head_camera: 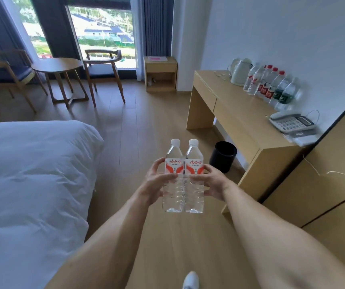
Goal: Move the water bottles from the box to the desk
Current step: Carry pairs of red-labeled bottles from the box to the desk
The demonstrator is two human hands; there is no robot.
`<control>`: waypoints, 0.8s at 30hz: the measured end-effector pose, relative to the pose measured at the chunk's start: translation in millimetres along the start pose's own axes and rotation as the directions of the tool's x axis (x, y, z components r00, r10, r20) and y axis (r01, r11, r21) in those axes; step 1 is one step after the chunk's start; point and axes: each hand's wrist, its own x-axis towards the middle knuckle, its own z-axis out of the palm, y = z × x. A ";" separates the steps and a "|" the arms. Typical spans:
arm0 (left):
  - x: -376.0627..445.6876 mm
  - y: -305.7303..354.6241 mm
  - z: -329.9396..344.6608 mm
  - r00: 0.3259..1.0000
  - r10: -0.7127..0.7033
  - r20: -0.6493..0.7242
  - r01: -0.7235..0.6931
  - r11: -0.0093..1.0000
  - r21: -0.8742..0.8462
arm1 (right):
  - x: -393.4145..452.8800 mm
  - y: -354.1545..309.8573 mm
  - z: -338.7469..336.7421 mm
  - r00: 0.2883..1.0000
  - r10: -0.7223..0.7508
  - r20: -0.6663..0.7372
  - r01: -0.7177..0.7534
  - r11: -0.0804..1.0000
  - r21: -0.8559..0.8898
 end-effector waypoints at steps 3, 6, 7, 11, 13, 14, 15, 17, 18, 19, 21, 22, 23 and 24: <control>42.7 15.5 -8.8 1.000 0.004 -0.013 -0.004 1.000 0.002 | 45.6 -18.0 -3.4 1.000 -0.004 0.011 0.004 1.000 0.009; 91.4 34.0 -18.1 0.999 0.007 -0.046 -0.006 1.000 0.016 | 98.5 -40.2 -5.3 0.999 0.002 0.042 -0.002 1.000 0.017; 108.9 41.0 -21.4 0.998 0.010 -0.057 -0.008 1.000 0.022 | 117.7 -48.0 -5.9 0.998 0.002 0.055 -0.003 1.000 0.021; 178.5 72.2 -34.1 0.993 0.013 -0.114 -0.009 0.999 0.033 | 194.0 -85.0 -8.3 0.995 0.016 0.098 -0.021 0.999 0.042; 210.9 90.0 -36.7 0.993 0.008 -0.122 -0.002 0.999 0.047 | 227.2 -103.1 -11.8 0.994 0.026 0.111 -0.033 0.998 0.053; 227.0 98.4 -37.1 0.992 0.013 -0.122 -0.007 0.999 0.050 | 243.3 -111.9 -13.9 0.993 0.026 0.119 -0.033 0.998 0.057; 242.2 106.1 -37.3 0.992 0.018 -0.122 -0.012 0.999 0.053 | 257.9 -121.1 -16.3 0.992 0.025 0.124 -0.033 0.998 0.061; 272.2 120.4 -35.9 0.991 0.018 -0.131 -0.009 0.998 0.067 | 285.6 -139.9 -22.2 0.992 0.025 0.126 -0.032 0.998 0.059; 285.7 126.0 -35.4 0.991 0.013 -0.132 -0.003 0.997 0.072 | 297.4 -147.4 -25.2 0.992 0.026 0.127 -0.034 0.998 0.058; 298.5 131.0 -34.9 0.991 0.007 -0.131 0.002 0.998 0.068 | 308.1 -153.4 -28.6 0.991 0.029 0.128 -0.037 0.997 0.061; 325.9 140.7 -32.4 0.993 -0.001 -0.118 0.008 0.999 0.052 | 330.1 -165.1 -38.0 0.993 0.031 0.118 -0.039 0.997 0.072; 339.7 145.3 -29.9 0.994 -0.004 -0.107 0.010 0.998 0.057 | 340.9 -170.7 -43.6 0.994 0.030 0.107 -0.038 0.996 0.077; 352.4 149.5 -27.3 0.995 -0.005 -0.096 0.011 0.998 0.068 | 351.4 -175.9 -49.2 0.995 0.029 0.095 -0.037 0.996 0.078; 365.4 153.2 -24.3 0.997 -0.008 -0.083 0.015 0.997 0.077 | 361.5 -180.5 -54.4 0.996 0.029 0.083 -0.036 0.996 0.076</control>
